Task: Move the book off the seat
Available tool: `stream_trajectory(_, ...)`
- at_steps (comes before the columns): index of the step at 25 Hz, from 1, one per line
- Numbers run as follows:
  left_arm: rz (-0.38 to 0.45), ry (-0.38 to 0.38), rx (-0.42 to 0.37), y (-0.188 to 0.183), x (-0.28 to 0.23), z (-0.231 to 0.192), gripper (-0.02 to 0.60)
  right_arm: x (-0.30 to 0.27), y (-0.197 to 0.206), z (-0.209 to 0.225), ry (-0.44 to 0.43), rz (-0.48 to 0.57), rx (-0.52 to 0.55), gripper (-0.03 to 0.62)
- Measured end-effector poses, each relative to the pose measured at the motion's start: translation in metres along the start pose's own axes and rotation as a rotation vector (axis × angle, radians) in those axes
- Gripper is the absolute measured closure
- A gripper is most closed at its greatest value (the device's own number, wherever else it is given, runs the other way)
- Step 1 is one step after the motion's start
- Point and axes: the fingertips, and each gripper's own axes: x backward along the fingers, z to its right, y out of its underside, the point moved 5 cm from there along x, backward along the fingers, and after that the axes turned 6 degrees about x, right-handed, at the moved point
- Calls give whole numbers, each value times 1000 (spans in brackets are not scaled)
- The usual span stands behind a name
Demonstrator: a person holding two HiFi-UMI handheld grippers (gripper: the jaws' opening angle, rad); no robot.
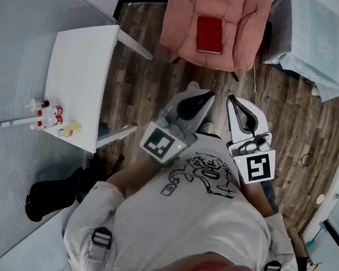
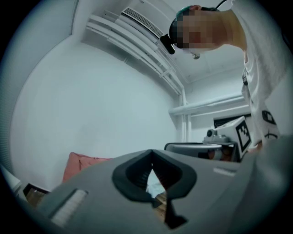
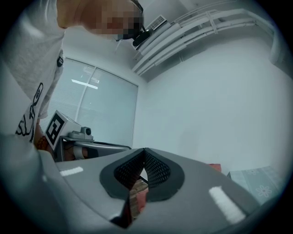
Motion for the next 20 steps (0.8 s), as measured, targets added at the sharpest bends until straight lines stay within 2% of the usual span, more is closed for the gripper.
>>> stream_trajectory(10,-11,13,8,-8,-42,-66,580,-64,10,39,15,-16,-6,590)
stream_trajectory(20,-16,33,21,-32,-80,-151,580,-155,6,76,11,-23,8,590)
